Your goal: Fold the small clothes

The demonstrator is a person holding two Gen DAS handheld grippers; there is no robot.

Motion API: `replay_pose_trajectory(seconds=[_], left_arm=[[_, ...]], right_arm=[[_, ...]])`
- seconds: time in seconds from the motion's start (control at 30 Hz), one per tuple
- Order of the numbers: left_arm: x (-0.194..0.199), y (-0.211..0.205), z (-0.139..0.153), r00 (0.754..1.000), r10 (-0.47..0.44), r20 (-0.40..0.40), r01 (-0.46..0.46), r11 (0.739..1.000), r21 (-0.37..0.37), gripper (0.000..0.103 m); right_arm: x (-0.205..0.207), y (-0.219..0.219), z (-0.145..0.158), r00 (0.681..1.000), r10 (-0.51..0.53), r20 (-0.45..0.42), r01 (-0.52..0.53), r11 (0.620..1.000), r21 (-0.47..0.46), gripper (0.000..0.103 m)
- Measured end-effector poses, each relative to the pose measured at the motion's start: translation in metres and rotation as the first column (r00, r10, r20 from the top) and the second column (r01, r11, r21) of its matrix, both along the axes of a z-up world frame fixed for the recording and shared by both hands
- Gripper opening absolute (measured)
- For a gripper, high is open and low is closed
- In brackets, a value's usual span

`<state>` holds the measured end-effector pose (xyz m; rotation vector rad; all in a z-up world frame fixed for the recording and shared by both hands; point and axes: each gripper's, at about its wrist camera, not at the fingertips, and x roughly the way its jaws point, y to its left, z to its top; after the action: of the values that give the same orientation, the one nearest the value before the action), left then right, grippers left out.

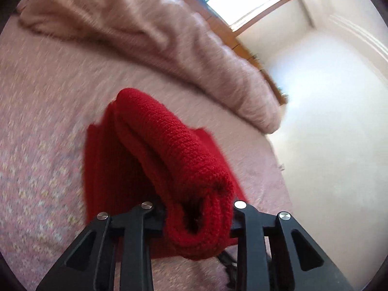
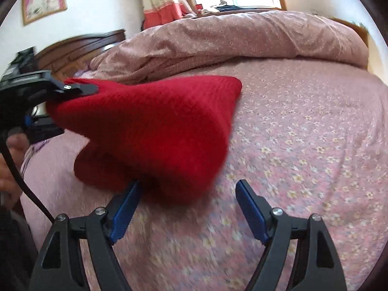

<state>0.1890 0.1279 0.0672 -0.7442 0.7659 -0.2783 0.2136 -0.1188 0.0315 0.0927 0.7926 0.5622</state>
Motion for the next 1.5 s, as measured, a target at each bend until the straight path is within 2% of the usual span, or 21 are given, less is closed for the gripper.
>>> replay_pose_trajectory(seconds=[0.1, 0.2, 0.27, 0.33, 0.4, 0.47, 0.57, 0.7, 0.83, 0.93, 1.0, 1.03, 1.1, 1.13, 1.23, 1.3, 1.4, 1.47, 1.5], left_arm=[[0.005, -0.004, 0.005, 1.000, -0.004, 0.030, 0.004, 1.000, -0.013, 0.021], [0.005, -0.001, 0.004, 0.999, 0.002, 0.037, -0.001, 1.000, -0.011, 0.021], [0.001, 0.006, 0.003, 0.999, 0.004, 0.032, -0.004, 1.000, -0.013, 0.021], [-0.004, 0.010, -0.001, 1.000, 0.019, 0.018, -0.020, 1.000, 0.012, 0.021], [-0.005, 0.011, -0.009, 0.999, 0.030, -0.023, -0.029, 0.998, 0.054, 0.021], [-0.006, 0.007, -0.023, 0.994, 0.033, -0.100, -0.025, 0.996, 0.089, 0.021], [-0.010, 0.000, -0.036, 0.984, 0.034, -0.172, -0.005, 0.986, 0.165, 0.021], [-0.014, -0.005, -0.041, 0.982, 0.037, -0.183, 0.002, 0.978, 0.209, 0.022], [-0.020, 0.000, -0.038, 0.983, 0.057, -0.173, -0.020, 0.977, 0.210, 0.022], [-0.025, 0.002, -0.039, 0.982, 0.056, -0.182, -0.021, 0.982, 0.187, 0.022], [-0.025, 0.000, -0.038, 0.983, 0.059, -0.176, -0.020, 0.976, 0.218, 0.022], [-0.025, -0.003, -0.038, 0.983, 0.065, -0.175, -0.020, 0.969, 0.245, 0.022], [-0.025, -0.009, -0.035, 0.981, 0.077, -0.177, -0.018, 0.949, 0.314, 0.028], [-0.025, -0.010, -0.034, 0.980, 0.074, -0.184, -0.011, 0.947, 0.322, 0.030], [-0.030, -0.009, -0.028, 0.978, 0.089, -0.191, -0.028, 0.953, 0.301, 0.031], [-0.036, -0.005, -0.020, 0.977, 0.100, -0.187, -0.046, 0.961, 0.273, 0.031], [-0.052, 0.000, -0.002, 0.982, 0.137, -0.132, -0.099, 0.959, 0.264, 0.031], [-0.060, -0.001, 0.014, 0.984, 0.167, -0.058, -0.144, 0.946, 0.289, 0.031], [-0.062, -0.002, 0.023, 0.983, 0.183, -0.012, -0.170, 0.934, 0.313, 0.031]], right_arm=[[0.015, 0.014, 0.001, 0.999, -0.034, -0.015, 0.034, 0.999, 0.008, 0.083], [0.017, 0.020, 0.005, 0.998, -0.066, 0.023, 0.065, 0.997, 0.039, 0.083], [0.022, 0.026, 0.002, 0.995, -0.088, 0.045, 0.088, 0.996, -0.005, 0.083], [0.033, 0.022, -0.006, 0.993, -0.116, -0.020, 0.116, 0.993, -0.012, 0.083], [0.038, 0.003, -0.011, 0.984, -0.162, -0.077, 0.166, 0.985, 0.048, 0.083], [0.028, -0.012, -0.010, 0.980, -0.187, -0.066, 0.191, 0.980, 0.056, 0.083], [0.014, -0.032, -0.010, 0.977, -0.201, -0.070, 0.206, 0.976, 0.067, 0.083], [0.010, -0.057, -0.017, 0.970, -0.215, -0.112, 0.227, 0.969, 0.099, 0.083], [-0.001, -0.043, -0.011, 0.976, -0.211, -0.053, 0.210, 0.978, -0.019, 0.083], [-0.006, -0.052, -0.013, 0.975, -0.209, -0.068, 0.209, 0.978, -0.004, 0.083], [-0.011, -0.057, -0.012, 0.974, -0.217, -0.065, 0.216, 0.976, -0.021, 0.083], [-0.016, -0.057, -0.009, 0.972, -0.228, -0.050, 0.225, 0.973, -0.059, 0.083], [-0.022, -0.062, -0.009, 0.949, -0.315, -0.017, 0.308, 0.937, -0.164, 0.081], [-0.024, -0.068, -0.009, 0.941, -0.339, -0.021, 0.330, 0.927, -0.177, 0.080], [-0.019, -0.093, -0.008, 0.924, -0.363, -0.119, 0.359, 0.932, -0.059, 0.076], [-0.014, -0.098, -0.002, 0.930, -0.337, -0.145, 0.342, 0.940, 0.012, 0.069], [-0.012, -0.088, 0.017, 0.966, -0.244, -0.082, 0.251, 0.965, 0.080, 0.060], [-0.014, -0.074, 0.033, 0.987, -0.159, 0.000, 0.158, 0.981, 0.113, 0.056], [-0.016, -0.068, 0.039, 0.991, -0.125, 0.038, 0.119, 0.985, 0.122, 0.051]])
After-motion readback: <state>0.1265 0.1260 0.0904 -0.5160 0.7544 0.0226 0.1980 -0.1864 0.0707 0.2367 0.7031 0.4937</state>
